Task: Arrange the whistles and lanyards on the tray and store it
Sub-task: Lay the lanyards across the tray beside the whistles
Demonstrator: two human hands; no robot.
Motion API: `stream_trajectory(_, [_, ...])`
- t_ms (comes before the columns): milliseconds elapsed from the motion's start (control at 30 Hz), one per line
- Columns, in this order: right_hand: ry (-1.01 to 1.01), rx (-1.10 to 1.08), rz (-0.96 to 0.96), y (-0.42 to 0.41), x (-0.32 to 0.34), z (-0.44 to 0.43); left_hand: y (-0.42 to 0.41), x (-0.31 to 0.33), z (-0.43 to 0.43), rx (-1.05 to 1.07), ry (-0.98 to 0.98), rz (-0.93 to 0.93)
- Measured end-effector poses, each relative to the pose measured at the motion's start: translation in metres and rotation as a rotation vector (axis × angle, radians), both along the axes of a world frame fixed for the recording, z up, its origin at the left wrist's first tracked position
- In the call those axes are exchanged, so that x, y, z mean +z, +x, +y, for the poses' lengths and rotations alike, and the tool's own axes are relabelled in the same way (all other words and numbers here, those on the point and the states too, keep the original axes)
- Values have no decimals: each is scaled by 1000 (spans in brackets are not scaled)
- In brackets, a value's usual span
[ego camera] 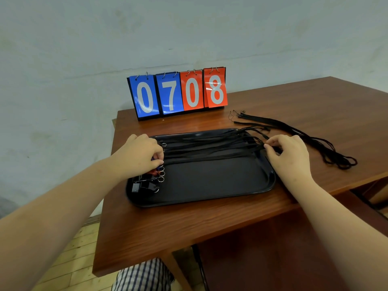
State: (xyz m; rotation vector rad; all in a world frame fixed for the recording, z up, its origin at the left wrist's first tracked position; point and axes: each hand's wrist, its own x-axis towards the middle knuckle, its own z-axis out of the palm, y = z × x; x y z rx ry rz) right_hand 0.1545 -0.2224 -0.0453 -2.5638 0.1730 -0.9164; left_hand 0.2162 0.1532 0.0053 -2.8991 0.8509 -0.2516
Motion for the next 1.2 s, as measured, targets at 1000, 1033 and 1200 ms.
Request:
stream_trajectory(1000, [0, 7, -134, 0, -1, 2, -3, 15, -30, -56, -103, -19])
stream_trajectory(1033, [4, 10, -140, 0, -1, 2, -3, 15, -33, -58, -99, -18])
stream_trajectory(1200, [5, 19, -144, 0, 0, 2, -1, 18, -50, -90, -92, -21])
